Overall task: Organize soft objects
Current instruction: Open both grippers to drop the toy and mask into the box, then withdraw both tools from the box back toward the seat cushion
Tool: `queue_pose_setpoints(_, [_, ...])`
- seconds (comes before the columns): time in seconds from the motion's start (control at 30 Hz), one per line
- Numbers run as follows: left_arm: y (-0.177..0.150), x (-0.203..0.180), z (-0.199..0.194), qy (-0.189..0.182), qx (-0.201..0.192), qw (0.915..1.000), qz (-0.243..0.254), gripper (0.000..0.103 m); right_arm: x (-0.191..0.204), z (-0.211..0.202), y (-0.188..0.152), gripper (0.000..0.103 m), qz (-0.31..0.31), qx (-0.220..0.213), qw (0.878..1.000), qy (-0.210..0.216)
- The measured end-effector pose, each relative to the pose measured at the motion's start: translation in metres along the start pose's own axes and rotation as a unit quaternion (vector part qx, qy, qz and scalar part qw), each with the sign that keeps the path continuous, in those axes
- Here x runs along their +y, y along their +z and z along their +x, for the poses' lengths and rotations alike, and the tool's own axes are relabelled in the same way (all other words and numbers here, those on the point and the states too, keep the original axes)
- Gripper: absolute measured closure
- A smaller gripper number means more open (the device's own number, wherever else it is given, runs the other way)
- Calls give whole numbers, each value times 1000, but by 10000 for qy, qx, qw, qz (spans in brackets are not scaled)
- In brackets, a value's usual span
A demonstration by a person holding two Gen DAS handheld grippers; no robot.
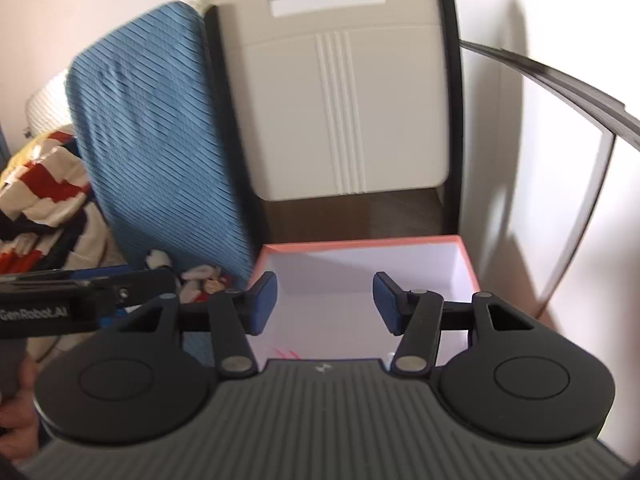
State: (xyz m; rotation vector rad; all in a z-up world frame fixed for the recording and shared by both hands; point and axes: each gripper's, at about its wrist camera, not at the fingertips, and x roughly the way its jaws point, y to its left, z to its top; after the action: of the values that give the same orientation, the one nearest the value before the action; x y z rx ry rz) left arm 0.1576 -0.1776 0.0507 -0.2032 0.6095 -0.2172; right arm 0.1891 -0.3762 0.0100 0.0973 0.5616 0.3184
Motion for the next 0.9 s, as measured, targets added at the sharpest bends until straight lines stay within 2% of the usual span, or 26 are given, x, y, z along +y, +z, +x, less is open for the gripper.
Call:
queue_pose_setpoints(0.23, [-1,21,-33,14,-266,9996,34,30,32,-9,1,48,-154,-165,9997,43])
queue_pose_setpoints(0.43, [-16,48,-47,99,-438,9990,-2,26,63,-10,-11,48,-372,-243,9990,42])
queue_pose_setpoints(0.67, [-31,76,-56,307,-586,9978,38,26,94,4,-39,48,-444,-121,9988,188])
queue_pose_setpoints(0.9, [-46,106,-62,510,-676,9963,-122,26,120,21,-64,48,-494,50,9980,402])
